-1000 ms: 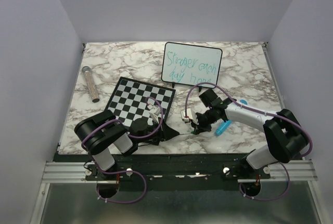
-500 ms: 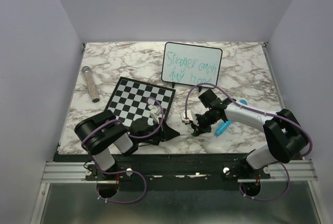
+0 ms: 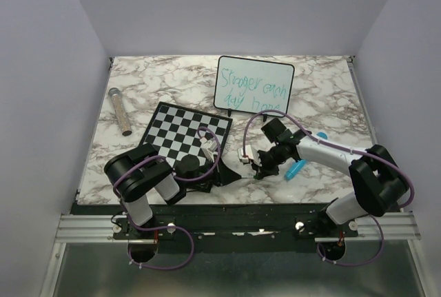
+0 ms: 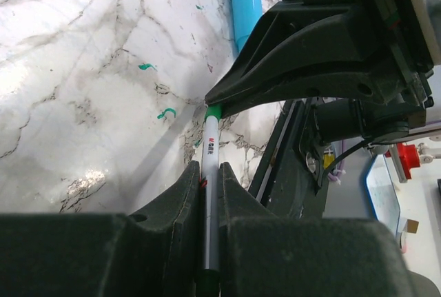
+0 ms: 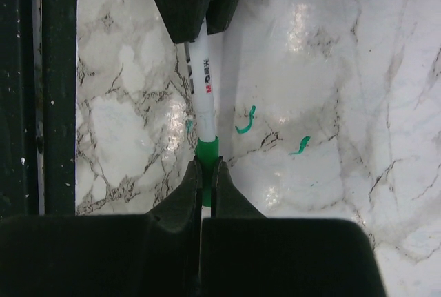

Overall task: Write a sentence on the whiteboard
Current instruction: Insert the pen cap into the whiteboard marker.

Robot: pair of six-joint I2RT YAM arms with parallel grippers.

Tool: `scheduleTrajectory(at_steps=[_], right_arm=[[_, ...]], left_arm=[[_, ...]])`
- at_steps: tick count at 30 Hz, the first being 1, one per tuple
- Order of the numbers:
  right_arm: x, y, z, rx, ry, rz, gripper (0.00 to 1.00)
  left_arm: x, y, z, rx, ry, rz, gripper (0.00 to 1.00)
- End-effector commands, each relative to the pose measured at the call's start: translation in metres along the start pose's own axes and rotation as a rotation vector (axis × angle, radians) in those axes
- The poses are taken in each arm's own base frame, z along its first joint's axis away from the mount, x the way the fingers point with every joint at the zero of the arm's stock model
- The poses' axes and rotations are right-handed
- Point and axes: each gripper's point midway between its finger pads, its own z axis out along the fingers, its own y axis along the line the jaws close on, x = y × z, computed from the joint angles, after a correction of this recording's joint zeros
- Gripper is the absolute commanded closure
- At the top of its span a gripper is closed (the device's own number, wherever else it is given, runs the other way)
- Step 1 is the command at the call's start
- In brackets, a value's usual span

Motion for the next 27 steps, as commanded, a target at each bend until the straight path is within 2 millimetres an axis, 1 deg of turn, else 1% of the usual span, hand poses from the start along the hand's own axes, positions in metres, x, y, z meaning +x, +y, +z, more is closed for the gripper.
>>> scheduleTrajectory(at_steps=[1, 3, 5, 8, 9, 14, 15, 16, 17, 18, 19, 20, 21, 24, 25, 26, 27], right_arm=[[-0.027, -0.014, -0.003, 0.040, -0.069, -0.035, 0.99], [-0.027, -0.019, -0.004, 0.052, -0.058, -0.015, 0.99], [-0.029, -0.015, -0.004, 0.039, -0.071, -0.021, 0.99], [-0.042, -0.006, -0.010, 0.024, -0.136, -0.066, 0.99], [-0.046, -0.007, -0.014, 0.036, -0.147, -0.077, 0.99], [-0.059, -0.004, -0.021, 0.032, -0.197, -0.104, 0.99], [-0.060, -0.003, -0.020, 0.027, -0.202, -0.105, 0.99], [-0.062, -0.003, -0.021, 0.027, -0.208, -0.107, 0.99], [-0.062, -0.002, -0.021, 0.026, -0.210, -0.105, 0.99], [-0.063, -0.003, -0.022, 0.028, -0.211, -0.107, 0.99], [-0.063, -0.003, -0.022, 0.030, -0.214, -0.106, 0.99], [-0.063, -0.002, -0.022, 0.030, -0.214, -0.107, 1.00], [-0.063, -0.003, -0.022, 0.032, -0.216, -0.109, 1.00], [-0.059, -0.005, -0.021, 0.041, -0.192, -0.086, 0.99], [-0.055, -0.008, -0.020, 0.052, -0.171, -0.072, 0.98], [-0.053, -0.010, -0.020, 0.059, -0.158, -0.062, 0.90], [-0.049, -0.011, -0.019, 0.057, -0.140, -0.048, 0.86]], left_arm=[[-0.048, -0.072, -0.003, 0.292, -0.197, 0.137, 1.00], [-0.048, -0.073, -0.004, 0.296, -0.197, 0.139, 1.00], [-0.048, -0.073, -0.004, 0.297, -0.196, 0.140, 1.00], [-0.048, -0.073, -0.002, 0.297, -0.191, 0.138, 1.00], [-0.049, -0.073, -0.001, 0.300, -0.194, 0.140, 1.00], [-0.051, -0.074, 0.009, 0.308, -0.189, 0.136, 1.00], [-0.054, -0.076, 0.012, 0.318, -0.194, 0.140, 1.00], [-0.053, -0.074, 0.016, 0.311, -0.184, 0.136, 1.00], [-0.051, -0.076, 0.018, 0.317, -0.175, 0.137, 1.00], [-0.053, -0.079, 0.022, 0.325, -0.176, 0.143, 1.00], [-0.051, -0.077, 0.025, 0.320, -0.168, 0.141, 1.00], [-0.048, -0.079, 0.027, 0.326, -0.160, 0.142, 1.00], [-0.050, -0.082, 0.030, 0.334, -0.162, 0.145, 1.00], [-0.048, -0.080, 0.030, 0.329, -0.162, 0.145, 1.00], [-0.049, -0.080, 0.029, 0.327, -0.165, 0.153, 1.00], [-0.048, -0.078, 0.028, 0.322, -0.165, 0.154, 1.00], [-0.048, -0.075, 0.026, 0.312, -0.163, 0.155, 1.00]])
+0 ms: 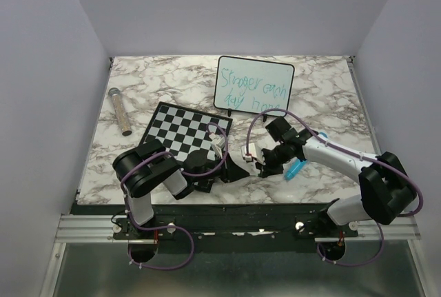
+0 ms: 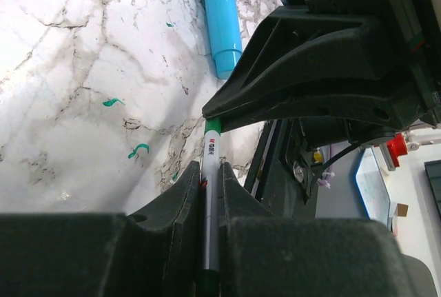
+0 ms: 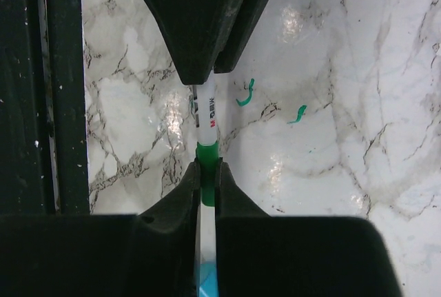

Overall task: Write a sentence on the whiteboard
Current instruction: Insert the pen cap into the whiteboard marker.

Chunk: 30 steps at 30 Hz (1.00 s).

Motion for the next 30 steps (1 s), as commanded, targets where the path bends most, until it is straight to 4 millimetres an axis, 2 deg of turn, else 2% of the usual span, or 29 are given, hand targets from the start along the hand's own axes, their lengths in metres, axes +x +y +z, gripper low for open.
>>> scheduleTrajectory(at_steps=[1, 5, 11, 14, 18, 21, 30], right_arm=[[-0.039, -0.015, 0.001, 0.026, -0.131, -0.052, 0.83], [-0.035, -0.015, 0.001, 0.009, -0.110, -0.017, 0.70], [-0.031, -0.013, 0.002, -0.017, -0.101, 0.001, 0.68], [-0.028, -0.012, 0.002, -0.036, -0.092, 0.018, 0.63], [-0.021, -0.005, 0.001, -0.081, -0.082, 0.046, 0.47], [-0.014, 0.001, 0.006, -0.133, -0.062, 0.059, 0.43], [-0.002, 0.010, 0.017, -0.220, -0.023, 0.099, 0.45]], left_arm=[[-0.041, -0.058, 0.001, 0.230, -0.176, 0.155, 1.00], [-0.036, -0.046, -0.003, 0.193, -0.156, 0.179, 1.00], [-0.029, -0.037, -0.009, 0.180, -0.145, 0.203, 1.00], [-0.029, -0.037, -0.011, 0.180, -0.149, 0.218, 1.00], [-0.028, -0.041, -0.014, 0.196, -0.146, 0.239, 1.00], [-0.028, -0.041, -0.016, 0.197, -0.145, 0.252, 1.00], [-0.036, -0.052, -0.021, 0.230, -0.184, 0.292, 1.00]])
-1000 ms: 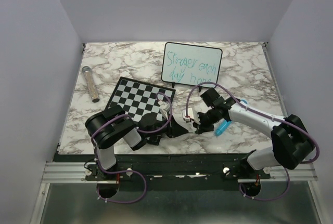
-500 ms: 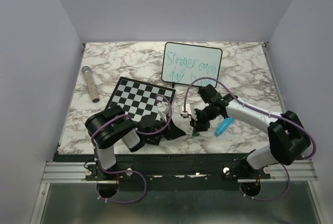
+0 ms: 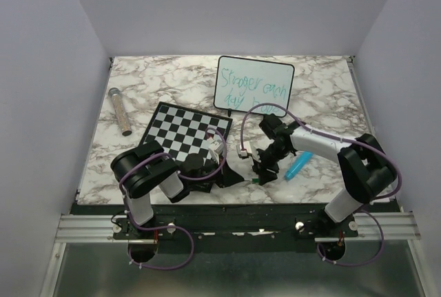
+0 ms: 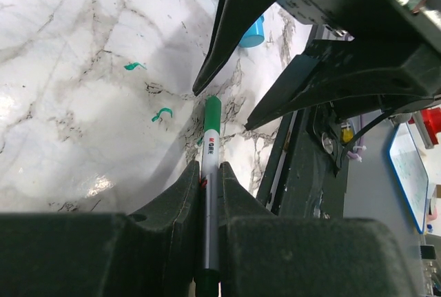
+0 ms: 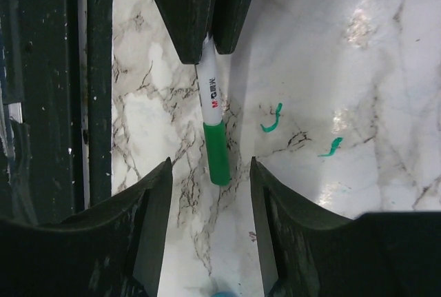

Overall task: Write a sentence on the whiteboard
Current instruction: Insert the pen cap into the whiteboard marker, then put down the whiteboard marker at the center of the board.

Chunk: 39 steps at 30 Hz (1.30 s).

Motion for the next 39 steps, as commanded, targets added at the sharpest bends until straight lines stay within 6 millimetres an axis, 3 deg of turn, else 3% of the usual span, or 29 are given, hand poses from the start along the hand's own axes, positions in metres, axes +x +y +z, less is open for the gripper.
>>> scheduleTrajectory(at_steps=[1, 8, 11, 12, 14, 15, 16, 23, 26, 32, 35, 37, 39], right_arm=[[-0.002, 0.004, 0.002, -0.054, -0.006, 0.017, 0.45], [-0.004, 0.001, 0.005, -0.072, -0.007, 0.049, 0.47], [-0.007, 0.003, 0.005, -0.085, -0.020, 0.057, 0.61], [-0.007, 0.005, 0.005, -0.096, -0.018, 0.064, 0.73], [-0.007, 0.007, 0.004, -0.108, -0.022, 0.062, 0.85], [-0.008, 0.009, 0.004, -0.117, -0.022, 0.059, 0.97], [-0.011, 0.011, 0.002, -0.123, -0.035, 0.044, 0.99], [-0.061, 0.024, -0.020, -0.155, -0.203, -0.024, 1.00], [-0.068, 0.024, -0.023, -0.140, -0.233, -0.032, 0.99], [-0.069, 0.022, -0.023, -0.123, -0.245, -0.029, 0.99], [-0.057, 0.014, -0.020, -0.092, -0.188, -0.005, 0.99], [-0.043, 0.005, -0.019, -0.065, -0.152, 0.022, 0.99], [-0.031, -0.004, -0.020, -0.030, -0.120, 0.047, 0.99]], left_arm=[[-0.061, -0.064, -0.009, 0.250, -0.251, 0.202, 1.00], [-0.068, -0.077, -0.012, 0.286, -0.271, 0.221, 1.00], [-0.070, -0.079, -0.012, 0.293, -0.274, 0.223, 1.00], [-0.070, -0.079, -0.013, 0.292, -0.275, 0.223, 1.00], [-0.070, -0.080, -0.013, 0.291, -0.279, 0.224, 1.00], [-0.071, -0.079, -0.014, 0.289, -0.283, 0.224, 1.00], [-0.072, -0.080, -0.014, 0.289, -0.287, 0.228, 1.00], [-0.063, -0.085, 0.007, 0.306, -0.239, 0.233, 1.00], [-0.061, -0.088, 0.015, 0.325, -0.239, 0.230, 1.00], [-0.061, -0.094, 0.026, 0.339, -0.239, 0.226, 1.00], [-0.065, -0.090, 0.021, 0.301, -0.257, 0.225, 1.00], [-0.066, -0.076, 0.016, 0.235, -0.272, 0.223, 1.00], [-0.070, -0.065, 0.010, 0.184, -0.280, 0.215, 0.86]])
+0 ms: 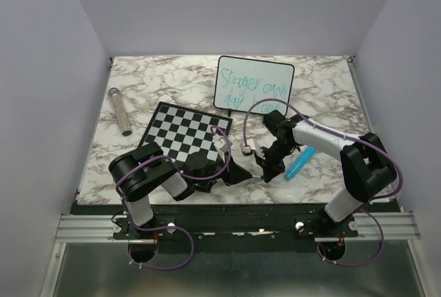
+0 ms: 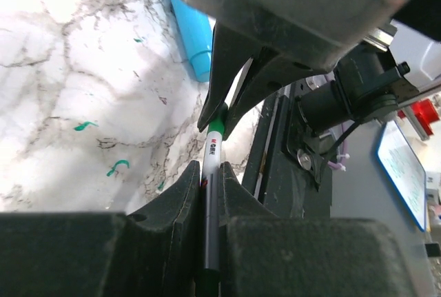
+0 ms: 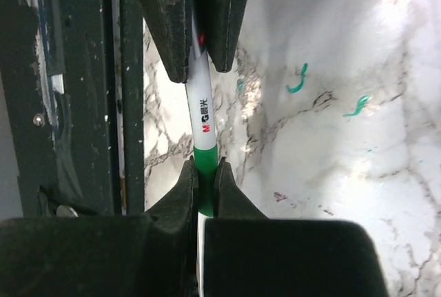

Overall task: Write a sentence on the whiteboard
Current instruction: Put down the whiteboard marker at the center of the board.

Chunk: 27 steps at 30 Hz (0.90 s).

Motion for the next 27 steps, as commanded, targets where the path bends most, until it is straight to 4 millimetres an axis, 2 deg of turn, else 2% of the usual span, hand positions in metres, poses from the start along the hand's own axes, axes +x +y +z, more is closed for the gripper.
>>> scheduleTrajectory(at_steps=[1, 4, 7, 8, 11, 12, 13, 14, 15, 16, 17, 18, 19, 20, 21, 22, 23, 25, 26, 27], right_arm=[[-0.037, -0.022, -0.006, 0.059, -0.189, -0.043, 0.99], [-0.030, -0.028, -0.010, 0.089, -0.180, -0.030, 0.99], [-0.026, -0.030, -0.011, 0.107, -0.166, -0.024, 0.99], [-0.023, -0.032, -0.012, 0.116, -0.154, -0.020, 0.99], [-0.017, -0.040, -0.016, 0.159, -0.133, -0.004, 0.99], [-0.015, -0.046, -0.019, 0.188, -0.125, 0.002, 0.99], [-0.013, -0.051, -0.022, 0.208, -0.117, 0.010, 0.99], [-0.006, -0.057, -0.025, 0.245, -0.083, 0.039, 0.99], [-0.004, -0.066, -0.028, 0.288, -0.069, 0.047, 0.98], [-0.001, -0.072, -0.030, 0.316, -0.050, 0.063, 0.98], [0.008, -0.080, -0.034, 0.362, -0.004, 0.099, 0.96], [0.011, -0.087, -0.037, 0.392, 0.012, 0.114, 0.94], [0.013, -0.092, -0.038, 0.406, 0.028, 0.130, 0.93], [0.020, -0.097, -0.041, 0.432, 0.060, 0.151, 0.91], [0.022, -0.099, -0.042, 0.442, 0.075, 0.158, 0.88], [0.025, -0.100, -0.041, 0.448, 0.089, 0.167, 0.87], [0.031, -0.103, -0.043, 0.468, 0.115, 0.173, 0.86], [0.033, -0.104, -0.044, 0.476, 0.125, 0.175, 0.79], [0.034, -0.104, -0.043, 0.477, 0.127, 0.181, 0.73], [0.034, -0.102, -0.044, 0.470, 0.126, 0.183, 0.59]], left_arm=[[-0.053, -0.019, -0.009, 0.032, -0.234, 0.138, 0.78], [-0.056, -0.011, -0.018, -0.010, -0.241, 0.139, 0.53], [-0.059, -0.013, -0.023, -0.017, -0.251, 0.151, 0.46], [-0.062, -0.015, -0.025, -0.020, -0.258, 0.160, 0.39], [-0.067, -0.017, -0.035, -0.041, -0.271, 0.179, 0.30], [-0.071, -0.014, -0.039, -0.063, -0.284, 0.186, 0.28], [-0.081, -0.023, -0.047, -0.057, -0.317, 0.206, 0.25], [-0.074, -0.014, -0.050, -0.110, -0.277, 0.215, 0.23], [-0.078, -0.007, -0.055, -0.166, -0.283, 0.221, 0.21], [-0.101, -0.023, -0.061, -0.162, -0.334, 0.253, 0.18], [-0.080, 0.003, -0.067, -0.295, -0.213, 0.231, 0.17], [-0.083, 0.007, -0.073, -0.349, -0.192, 0.268, 0.16], [-0.113, -0.005, -0.084, -0.391, -0.269, 0.298, 0.08], [-0.101, 0.009, -0.097, -0.485, -0.202, 0.287, 0.01], [-0.106, 0.008, -0.105, -0.515, -0.209, 0.299, 0.01], [-0.125, -0.005, -0.117, -0.524, -0.276, 0.311, 0.01], [-0.120, 0.005, -0.131, -0.603, -0.254, 0.296, 0.01], [-0.131, 0.002, -0.146, -0.647, -0.318, 0.252, 0.01], [-0.135, -0.005, -0.153, -0.640, -0.349, 0.240, 0.01], [-0.138, -0.008, -0.155, -0.633, -0.366, 0.231, 0.01]])
